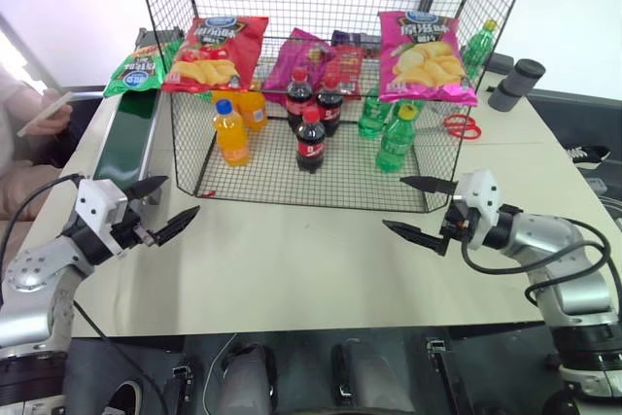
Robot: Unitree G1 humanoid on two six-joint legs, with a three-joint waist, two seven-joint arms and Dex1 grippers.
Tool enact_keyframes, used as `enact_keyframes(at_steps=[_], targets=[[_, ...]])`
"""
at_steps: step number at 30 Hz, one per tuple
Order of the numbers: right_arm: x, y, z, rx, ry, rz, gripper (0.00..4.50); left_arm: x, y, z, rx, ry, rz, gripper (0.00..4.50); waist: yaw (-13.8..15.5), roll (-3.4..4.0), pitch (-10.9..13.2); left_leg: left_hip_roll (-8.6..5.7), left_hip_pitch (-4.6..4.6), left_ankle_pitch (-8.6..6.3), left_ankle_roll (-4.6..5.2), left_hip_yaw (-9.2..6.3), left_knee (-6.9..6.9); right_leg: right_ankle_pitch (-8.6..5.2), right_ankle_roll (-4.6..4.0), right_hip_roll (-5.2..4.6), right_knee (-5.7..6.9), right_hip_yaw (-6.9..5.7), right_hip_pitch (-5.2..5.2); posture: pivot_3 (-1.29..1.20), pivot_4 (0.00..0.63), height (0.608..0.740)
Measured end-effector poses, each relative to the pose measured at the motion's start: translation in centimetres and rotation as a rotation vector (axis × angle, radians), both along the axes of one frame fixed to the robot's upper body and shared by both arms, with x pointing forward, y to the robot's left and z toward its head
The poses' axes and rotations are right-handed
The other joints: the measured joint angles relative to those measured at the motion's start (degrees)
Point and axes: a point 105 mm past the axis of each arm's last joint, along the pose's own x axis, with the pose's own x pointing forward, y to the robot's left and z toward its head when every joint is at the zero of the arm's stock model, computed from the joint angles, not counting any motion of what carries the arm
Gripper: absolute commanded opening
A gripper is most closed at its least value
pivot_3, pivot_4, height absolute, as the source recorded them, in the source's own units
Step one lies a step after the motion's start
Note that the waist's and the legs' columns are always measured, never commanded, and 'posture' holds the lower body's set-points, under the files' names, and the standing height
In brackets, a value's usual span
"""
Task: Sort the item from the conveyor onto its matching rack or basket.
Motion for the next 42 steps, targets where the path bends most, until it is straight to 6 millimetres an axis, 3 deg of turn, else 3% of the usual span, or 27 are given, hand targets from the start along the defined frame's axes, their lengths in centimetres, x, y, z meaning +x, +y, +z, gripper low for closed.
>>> enact_keyframes(at_steps=[7,16,21,31,35,42], targets=[[-1.4,2.9,-0.2,0.016,0.070,0.169,4.48,-1.5,2.0,0.1,0.131,-0.083,0.084,4.50,0.22,0.00,0.00,0.00,-0.01,-0.01,0.01,0.01,0.00,0.00,-0.01,-0.05,-0.02,-0.01,0.00,0.00,0.150,0.740],[-1.5,5.6,0.5,0.090,0.086,0.274,4.48,-3.8,3.6,-0.8,0.446,-0.159,0.120,4.50,0.30,-0.06,-0.04,0.00,-0.01,-0.01,0.02,0.04,-0.02,-0.01,-0.03,-0.08,-0.03,-0.03,-0.01,0.00,0.150,0.740],[-3.8,7.2,1.4,0.158,0.118,0.453,4.48,-3.9,5.1,0.4,0.644,-0.270,0.180,4.50,0.24,-0.06,-0.04,0.01,0.00,-0.02,0.03,0.06,-0.04,-0.01,-0.04,-0.12,-0.03,-0.03,-0.01,0.00,0.150,0.740],[-3.1,7.4,0.5,0.125,0.131,0.426,4.48,-4.4,6.1,-0.9,0.893,-0.317,0.234,4.50,0.16,-0.08,-0.05,0.02,-0.01,-0.03,0.03,0.13,-0.06,-0.01,-0.03,-0.14,-0.03,-0.05,-0.06,0.00,0.150,0.740],[-3.3,7.1,-1.2,0.066,0.152,0.415,4.48,-4.5,6.8,-1.1,0.950,-0.316,0.276,4.50,0.18,-0.07,-0.05,0.02,-0.01,-0.03,0.04,0.14,-0.06,-0.01,-0.04,-0.15,-0.03,-0.06,-0.07,0.00,0.150,0.740],[-3.1,7.1,-1.0,0.063,0.141,0.413,4.48,-4.7,8.7,-0.7,1.031,-0.306,0.393,4.50,0.01,-0.09,-0.06,0.04,0.00,-0.03,0.04,0.17,-0.08,0.00,-0.04,-0.14,-0.02,-0.06,-0.10,0.00,0.150,0.740]])
